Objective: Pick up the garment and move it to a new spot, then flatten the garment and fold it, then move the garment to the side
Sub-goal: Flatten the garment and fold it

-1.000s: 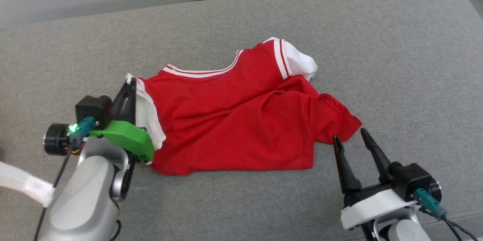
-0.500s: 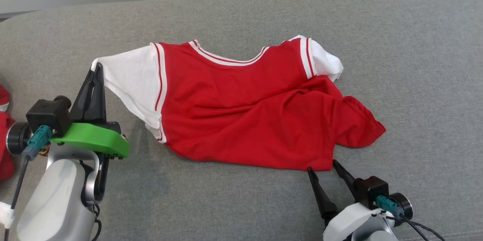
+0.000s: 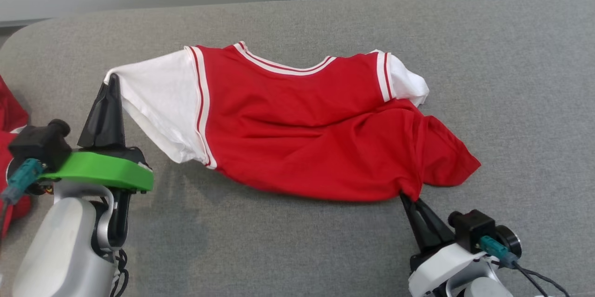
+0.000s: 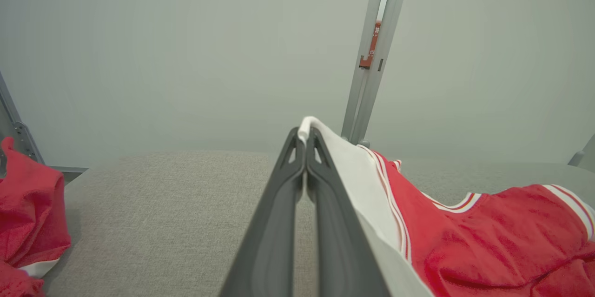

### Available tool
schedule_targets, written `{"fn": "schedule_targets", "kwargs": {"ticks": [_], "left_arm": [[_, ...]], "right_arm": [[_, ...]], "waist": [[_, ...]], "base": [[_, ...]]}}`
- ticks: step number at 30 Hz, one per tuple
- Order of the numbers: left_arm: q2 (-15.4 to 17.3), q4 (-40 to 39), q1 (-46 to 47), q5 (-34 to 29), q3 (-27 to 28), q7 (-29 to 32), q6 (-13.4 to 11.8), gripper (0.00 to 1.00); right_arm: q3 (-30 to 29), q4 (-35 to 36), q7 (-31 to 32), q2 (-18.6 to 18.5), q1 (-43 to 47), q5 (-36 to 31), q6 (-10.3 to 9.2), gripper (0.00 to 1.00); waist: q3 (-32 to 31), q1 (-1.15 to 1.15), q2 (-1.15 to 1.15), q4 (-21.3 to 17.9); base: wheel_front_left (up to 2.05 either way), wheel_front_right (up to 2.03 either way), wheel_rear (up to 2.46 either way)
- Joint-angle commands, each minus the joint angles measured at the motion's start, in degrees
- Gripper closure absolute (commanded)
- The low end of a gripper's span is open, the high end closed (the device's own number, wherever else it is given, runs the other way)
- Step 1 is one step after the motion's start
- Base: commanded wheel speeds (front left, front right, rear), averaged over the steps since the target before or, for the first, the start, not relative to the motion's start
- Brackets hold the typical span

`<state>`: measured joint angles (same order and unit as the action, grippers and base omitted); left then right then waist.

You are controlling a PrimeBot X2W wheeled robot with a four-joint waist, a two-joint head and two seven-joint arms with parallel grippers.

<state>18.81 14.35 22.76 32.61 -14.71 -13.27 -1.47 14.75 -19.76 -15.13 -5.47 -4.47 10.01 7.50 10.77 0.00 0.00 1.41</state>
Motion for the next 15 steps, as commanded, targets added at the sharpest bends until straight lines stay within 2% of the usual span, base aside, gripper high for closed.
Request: {"fn": "schedule_targets", "kwargs": {"ticks": [1,5,8,12,15], "left_arm": [[0.0,-0.8,-0.5,2.0,1.3,-0.1,0.6,1.00],[-1.1,-4.3,0.3,9.5,5.3,2.2,2.1,1.00],[-2.2,-8.0,1.6,15.1,8.1,4.7,2.1,1.00],[-4.6,-13.9,4.6,22.6,11.3,8.5,0.2,1.00],[-6.5,-18.0,9.0,27.1,13.2,10.9,-2.4,1.00]], "right_arm": [[-0.7,2.4,0.0,-0.9,0.9,0.8,-0.02,1.00],[-2.0,11.7,0.0,-3.8,1.7,3.5,-0.02,1.00],[-3.3,18.2,0.0,-6.5,0.4,5.9,-0.02,1.00],[-6.5,25.1,0.0,-10.1,-2.5,10.4,-0.02,1.00],[-8.2,27.5,0.1,-12.6,-7.4,14.5,-0.02,1.00]], "waist": [[-1.8,0.00,0.00,-0.6],[-4.4,0.00,0.00,-1.7],[-6.0,0.00,0.00,-2.5],[-7.5,0.00,0.00,-3.0],[-8.0,0.00,0.00,-3.5]], "base": [[0.00,0.00,0.00],[0.00,0.00,0.00],[0.00,0.00,0.00],[0.00,0.00,0.00],[0.00,0.00,0.00]]}}
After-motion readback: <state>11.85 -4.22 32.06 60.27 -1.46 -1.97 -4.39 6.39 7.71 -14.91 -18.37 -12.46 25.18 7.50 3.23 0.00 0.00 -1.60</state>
